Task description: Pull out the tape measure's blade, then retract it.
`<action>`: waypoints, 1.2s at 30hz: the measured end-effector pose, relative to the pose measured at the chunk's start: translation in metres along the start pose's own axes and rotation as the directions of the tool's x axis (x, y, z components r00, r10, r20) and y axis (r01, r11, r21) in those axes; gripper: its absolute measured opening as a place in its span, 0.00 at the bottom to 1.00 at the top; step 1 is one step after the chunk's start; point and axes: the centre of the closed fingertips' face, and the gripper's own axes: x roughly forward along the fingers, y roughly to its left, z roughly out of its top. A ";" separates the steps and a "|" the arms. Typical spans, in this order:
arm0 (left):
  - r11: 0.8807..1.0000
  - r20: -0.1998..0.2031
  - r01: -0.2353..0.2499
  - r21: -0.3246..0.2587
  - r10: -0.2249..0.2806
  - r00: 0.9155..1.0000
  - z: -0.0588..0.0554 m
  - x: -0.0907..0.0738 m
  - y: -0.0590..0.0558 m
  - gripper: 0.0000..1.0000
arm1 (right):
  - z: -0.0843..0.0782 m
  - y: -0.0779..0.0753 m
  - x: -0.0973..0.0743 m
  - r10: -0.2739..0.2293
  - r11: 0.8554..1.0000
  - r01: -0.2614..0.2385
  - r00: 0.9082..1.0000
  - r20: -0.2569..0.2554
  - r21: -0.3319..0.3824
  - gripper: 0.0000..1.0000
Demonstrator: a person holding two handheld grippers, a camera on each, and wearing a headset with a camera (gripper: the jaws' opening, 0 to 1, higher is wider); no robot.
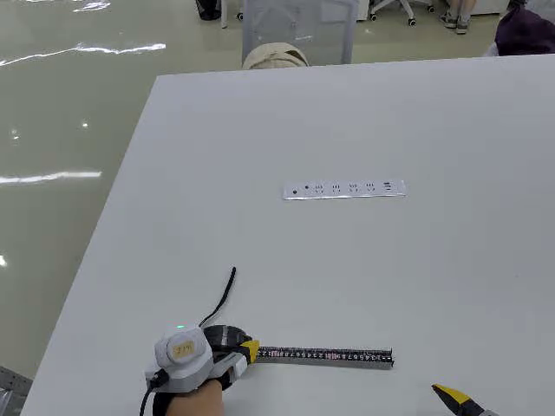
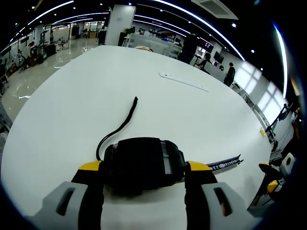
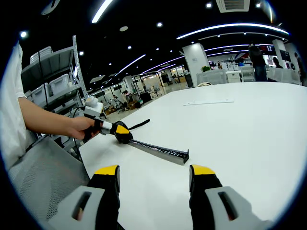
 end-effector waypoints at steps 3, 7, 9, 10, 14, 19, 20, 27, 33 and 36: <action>1.000 -0.004 -0.009 0.011 0.009 1.000 -0.001 0.001 0.001 0.66 | 0.000 0.000 0.000 -0.001 1.000 0.001 1.000 -0.001 0.000 0.58; 1.000 -0.003 -0.016 0.011 0.017 1.000 -0.001 0.001 0.001 0.66 | 0.000 0.000 -0.001 -0.002 1.000 0.002 1.000 0.000 0.004 0.58; 0.999 -0.006 -0.026 0.027 0.026 1.000 -0.002 0.002 0.001 0.66 | 0.001 -0.001 -0.002 -0.003 1.000 0.003 1.000 0.007 0.009 0.59; 0.999 -0.004 -0.029 0.028 0.029 1.000 -0.002 0.002 0.001 0.66 | 0.000 -0.001 -0.002 -0.004 1.000 0.004 1.000 0.005 0.008 0.59; 0.999 -0.004 -0.042 0.034 0.042 0.999 -0.002 0.002 0.001 0.67 | -0.001 -0.002 -0.003 -0.005 1.000 0.005 1.000 0.002 0.007 0.58; 0.998 -0.006 -0.056 0.037 0.057 0.998 -0.002 0.003 0.002 0.67 | -0.002 -0.002 -0.003 -0.005 1.000 0.005 1.000 -0.001 0.009 0.58; 0.998 -0.006 -0.058 0.038 0.058 0.998 -0.002 0.003 0.002 0.67 | -0.002 -0.003 -0.003 -0.005 1.000 0.005 1.000 0.000 0.009 0.58; 0.997 -0.006 -0.066 0.048 0.067 0.998 -0.002 0.004 0.002 0.67 | -0.002 -0.002 -0.002 -0.003 1.000 0.003 1.000 0.001 0.008 0.57; 0.997 -0.007 -0.065 0.050 0.066 0.998 -0.002 0.003 0.002 0.67 | -0.001 -0.002 -0.002 -0.002 1.000 0.002 1.000 0.001 0.006 0.57; 0.997 -0.007 -0.066 0.049 0.066 0.998 -0.002 0.004 0.002 0.67 | -0.001 -0.002 -0.002 0.004 1.000 -0.004 1.000 0.000 0.002 0.57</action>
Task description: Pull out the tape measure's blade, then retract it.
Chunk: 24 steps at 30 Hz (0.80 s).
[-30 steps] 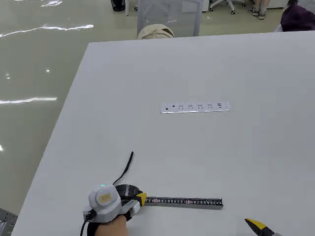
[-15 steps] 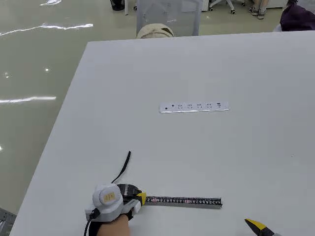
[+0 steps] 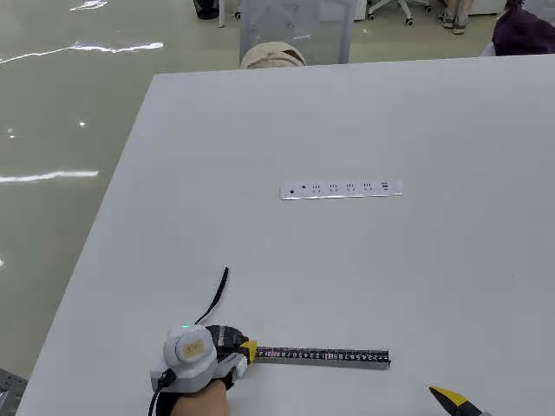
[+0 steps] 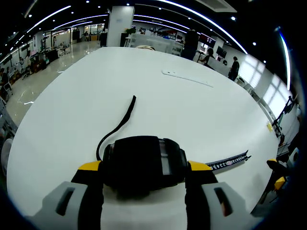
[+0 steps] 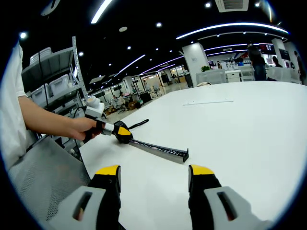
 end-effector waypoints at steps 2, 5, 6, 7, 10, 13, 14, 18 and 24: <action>1.000 0.000 0.001 0.000 -0.001 1.000 0.000 0.000 0.000 0.67 | -0.001 0.000 0.001 0.007 1.000 -0.007 1.000 -0.003 -0.002 0.57; 1.000 0.000 0.002 -0.001 -0.002 1.000 0.000 -0.001 0.000 0.67 | -0.003 -0.001 0.004 0.031 0.999 -0.031 0.999 -0.014 -0.018 0.57; 1.000 -0.001 0.002 -0.001 -0.002 1.000 0.000 -0.001 0.000 0.67 | -0.004 -0.002 0.005 0.036 0.999 -0.036 0.999 -0.019 -0.023 0.57; 1.000 -0.001 0.002 0.000 -0.002 1.000 0.000 0.000 0.000 0.67 | -0.004 -0.002 0.006 0.040 0.999 -0.041 0.999 -0.024 -0.028 0.57; 1.000 -0.002 0.003 -0.002 -0.003 1.000 0.000 -0.001 0.000 0.67 | -0.006 -0.002 0.011 0.067 0.995 -0.070 0.997 -0.050 -0.065 0.56; 1.000 -0.004 0.004 -0.001 -0.004 1.000 0.000 -0.001 0.000 0.67 | -0.005 -0.003 0.017 0.087 0.994 -0.090 0.995 -0.051 -0.068 0.56; 1.000 -0.004 0.004 -0.001 -0.004 1.000 0.000 -0.001 0.000 0.67 | -0.006 -0.004 0.018 0.092 0.993 -0.096 0.994 -0.056 -0.073 0.56; 1.000 -0.004 0.002 -0.002 -0.002 1.000 0.000 0.000 0.000 0.67 | -0.004 -0.004 0.025 0.119 0.988 -0.125 0.991 -0.068 -0.093 0.56; 1.000 0.002 0.001 -0.004 -0.001 1.000 0.000 0.000 0.000 0.67 | -0.001 -0.008 0.032 0.150 0.983 -0.156 0.987 -0.062 -0.101 0.55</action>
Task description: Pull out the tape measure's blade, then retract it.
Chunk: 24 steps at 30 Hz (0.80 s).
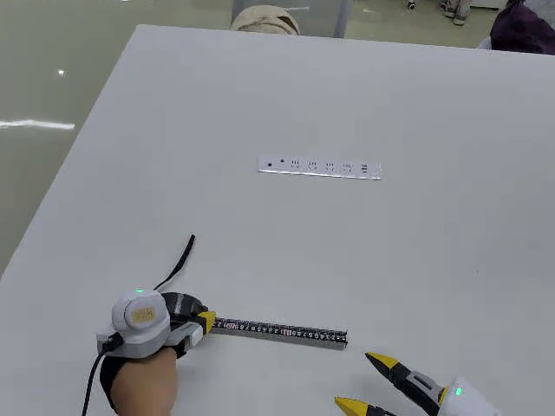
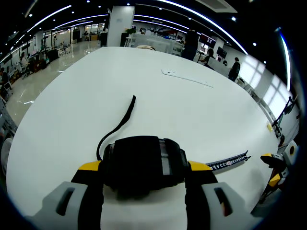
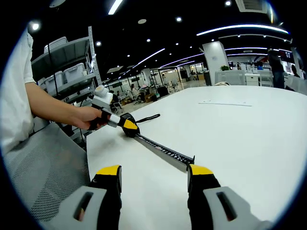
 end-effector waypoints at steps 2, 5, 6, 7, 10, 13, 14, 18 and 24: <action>1.000 0.002 -0.001 0.000 0.001 1.000 0.000 0.000 0.000 0.67 | -0.002 -0.003 0.003 0.006 1.000 -0.006 1.000 -0.014 -0.007 0.55; 1.000 -0.001 -0.005 -0.003 0.005 1.000 0.001 0.000 0.000 0.67 | 0.000 -0.005 0.004 0.021 1.000 -0.021 1.000 -0.010 -0.008 0.55; 1.000 -0.002 -0.006 -0.003 0.006 1.000 0.000 0.000 0.000 0.67 | 0.000 -0.006 0.004 0.026 1.000 -0.026 1.000 -0.008 -0.009 0.55; 1.000 -0.002 -0.006 -0.003 0.006 1.000 0.000 0.000 0.000 0.67 | 0.000 -0.007 0.005 0.029 1.000 -0.029 1.000 -0.008 -0.008 0.55; 1.000 -0.001 -0.005 -0.006 0.005 1.000 0.000 0.000 0.000 0.67 | -0.001 -0.010 0.005 0.040 0.999 -0.040 0.999 -0.005 -0.009 0.55; 1.000 0.005 -0.003 -0.006 0.003 1.000 0.000 -0.001 0.000 0.67 | 0.000 -0.014 0.006 0.043 0.999 -0.043 0.999 -0.001 -0.004 0.55; 1.000 0.004 -0.004 -0.004 0.004 1.000 0.000 0.000 0.000 0.67 | 0.000 -0.014 0.006 0.045 0.999 -0.045 0.999 0.001 -0.003 0.55; 1.000 0.004 -0.006 -0.005 0.006 1.000 0.000 0.000 0.000 0.67 | -0.001 -0.017 0.008 0.054 0.999 -0.054 0.999 -0.003 -0.007 0.54; 1.000 0.003 -0.007 -0.007 0.007 1.000 0.000 0.000 0.000 0.67 | 0.000 -0.021 0.012 0.071 0.997 -0.071 0.997 0.005 -0.012 0.54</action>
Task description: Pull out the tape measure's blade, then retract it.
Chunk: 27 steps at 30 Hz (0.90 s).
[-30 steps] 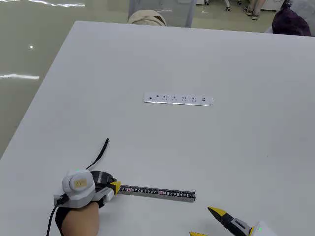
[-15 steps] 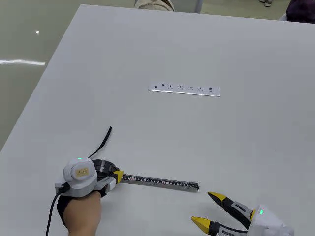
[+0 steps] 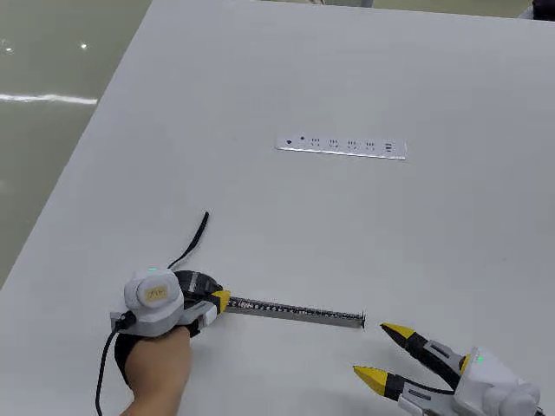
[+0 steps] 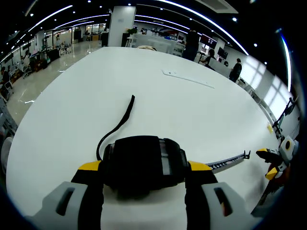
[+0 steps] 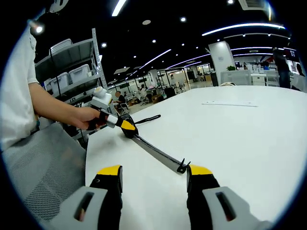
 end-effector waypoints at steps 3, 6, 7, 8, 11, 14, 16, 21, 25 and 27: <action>1.000 0.000 -0.001 0.000 0.001 1.000 0.000 -0.001 0.000 0.67 | -0.001 0.000 0.002 0.008 1.000 -0.008 1.000 -0.006 -0.007 0.54; 1.000 -0.001 -0.002 0.000 0.002 1.000 0.000 0.000 0.000 0.67 | 0.000 -0.001 0.004 0.015 1.000 -0.015 1.000 -0.004 -0.009 0.54; 1.000 0.000 -0.001 -0.001 0.001 1.000 0.000 0.000 0.000 0.67 | -0.001 -0.002 0.005 0.016 1.000 -0.016 1.000 -0.008 -0.013 0.54; 1.000 -0.001 -0.001 -0.002 0.001 1.000 0.000 0.000 0.000 0.67 | -0.001 -0.002 0.005 0.018 1.000 -0.018 1.000 -0.008 -0.015 0.54; 1.000 -0.002 -0.001 -0.001 0.001 1.000 0.000 -0.001 0.000 0.67 | -0.003 -0.004 0.006 0.019 1.000 -0.020 1.000 -0.012 -0.021 0.53; 1.000 -0.003 -0.001 0.000 0.001 1.000 0.000 -0.001 0.000 0.67 | -0.004 -0.005 0.007 0.026 0.999 -0.026 1.000 -0.013 -0.021 0.53; 1.000 -0.003 -0.002 0.000 0.002 1.000 0.000 -0.001 0.000 0.67 | -0.005 -0.006 0.008 0.030 0.999 -0.031 0.999 -0.015 -0.031 0.51; 1.000 -0.005 -0.002 0.000 0.002 1.000 0.000 0.000 0.001 0.67 | -0.003 -0.013 0.010 0.034 0.999 -0.034 0.999 -0.013 -0.027 0.51; 1.000 -0.007 -0.002 0.000 0.002 1.000 0.000 -0.001 0.000 0.67 | -0.001 -0.017 0.014 0.043 0.999 -0.044 0.999 -0.013 -0.027 0.51; 1.000 -0.007 -0.002 0.001 0.002 1.000 -0.001 0.000 0.001 0.67 | -0.001 -0.017 0.017 0.050 0.998 -0.050 0.999 -0.015 -0.022 0.51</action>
